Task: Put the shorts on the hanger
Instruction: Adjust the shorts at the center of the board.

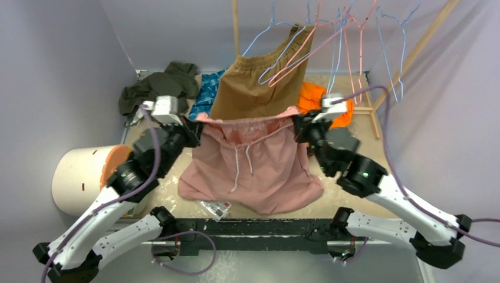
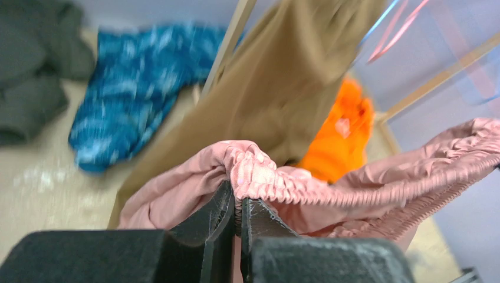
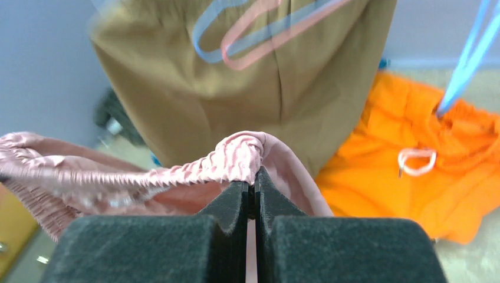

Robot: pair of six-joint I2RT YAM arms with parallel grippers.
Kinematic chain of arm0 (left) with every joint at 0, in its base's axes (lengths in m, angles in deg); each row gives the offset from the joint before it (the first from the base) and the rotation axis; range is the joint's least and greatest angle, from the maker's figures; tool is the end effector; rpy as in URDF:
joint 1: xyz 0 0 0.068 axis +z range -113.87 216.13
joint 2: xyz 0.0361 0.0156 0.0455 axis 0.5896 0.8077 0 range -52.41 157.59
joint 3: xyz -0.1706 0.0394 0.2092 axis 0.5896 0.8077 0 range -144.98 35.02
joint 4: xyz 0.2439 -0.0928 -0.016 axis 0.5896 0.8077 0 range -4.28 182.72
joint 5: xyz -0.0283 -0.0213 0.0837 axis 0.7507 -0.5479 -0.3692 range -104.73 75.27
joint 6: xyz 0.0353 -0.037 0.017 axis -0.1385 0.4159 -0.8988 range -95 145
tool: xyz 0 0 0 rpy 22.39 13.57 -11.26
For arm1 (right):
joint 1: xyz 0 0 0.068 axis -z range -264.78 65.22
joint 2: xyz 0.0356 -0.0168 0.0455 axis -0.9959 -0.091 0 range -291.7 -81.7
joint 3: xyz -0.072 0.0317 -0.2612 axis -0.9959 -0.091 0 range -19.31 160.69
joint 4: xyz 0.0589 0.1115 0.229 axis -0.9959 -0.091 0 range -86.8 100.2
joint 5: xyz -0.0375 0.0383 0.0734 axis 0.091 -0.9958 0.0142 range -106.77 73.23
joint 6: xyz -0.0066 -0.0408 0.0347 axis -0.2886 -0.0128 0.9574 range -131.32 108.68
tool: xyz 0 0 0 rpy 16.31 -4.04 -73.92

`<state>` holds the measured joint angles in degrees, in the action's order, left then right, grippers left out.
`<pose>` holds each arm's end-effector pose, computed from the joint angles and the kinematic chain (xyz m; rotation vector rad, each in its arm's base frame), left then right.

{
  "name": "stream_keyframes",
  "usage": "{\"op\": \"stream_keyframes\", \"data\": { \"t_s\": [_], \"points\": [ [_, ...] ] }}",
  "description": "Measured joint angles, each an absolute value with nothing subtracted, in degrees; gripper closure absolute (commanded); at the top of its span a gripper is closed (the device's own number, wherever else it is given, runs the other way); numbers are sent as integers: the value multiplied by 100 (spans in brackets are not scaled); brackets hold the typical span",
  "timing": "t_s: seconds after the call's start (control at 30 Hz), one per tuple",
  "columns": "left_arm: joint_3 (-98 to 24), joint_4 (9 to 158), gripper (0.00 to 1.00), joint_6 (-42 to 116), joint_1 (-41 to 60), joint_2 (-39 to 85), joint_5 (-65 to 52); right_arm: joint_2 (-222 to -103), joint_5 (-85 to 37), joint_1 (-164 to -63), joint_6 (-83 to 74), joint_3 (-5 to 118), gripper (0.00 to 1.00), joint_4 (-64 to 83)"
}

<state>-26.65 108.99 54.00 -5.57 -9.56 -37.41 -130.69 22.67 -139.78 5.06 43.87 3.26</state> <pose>0.1178 -0.0865 0.4205 -0.1218 1.6740 -0.6135 0.1162 0.1265 0.4437 0.0738 1.4924 0.5137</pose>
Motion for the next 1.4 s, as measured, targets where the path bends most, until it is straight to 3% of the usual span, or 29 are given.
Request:
{"op": "stream_keyframes", "data": {
  "t_s": [0.23, 0.77, 0.83, 0.93, 1.03, 1.13, 1.4],
  "points": [
    [-1067, 11041, 100, 5896, -552, -580, -3787, -14009, 2048, -13952, 1125, 2992, 100, 169],
    [192, 10239, 100, 6903, -552, 183, -3623, -13852, 1602, -13948, 2941, 1795, 100, -17],
    [292, 10219, 99, 6976, -552, 303, -3618, -13911, 1513, -13948, 3013, 1742, 95, -17],
    [314, 10182, 89, 7059, -552, 448, -3645, -14011, 1445, -13948, 3046, 1742, 67, 46],
    [314, 10171, 71, 7100, -552, 465, -3708, -14099, 1360, -13948, 3000, 1747, 51, 53],
    [312, 10213, 56, 7115, -552, 463, -3778, -14086, 1251, -13948, 2915, 1775, 44, 31],
    [150, 10928, 31, 7155, -552, 113, -3835, -13684, 877, -13948, 2259, 2219, 39, -205]
  ]
}}
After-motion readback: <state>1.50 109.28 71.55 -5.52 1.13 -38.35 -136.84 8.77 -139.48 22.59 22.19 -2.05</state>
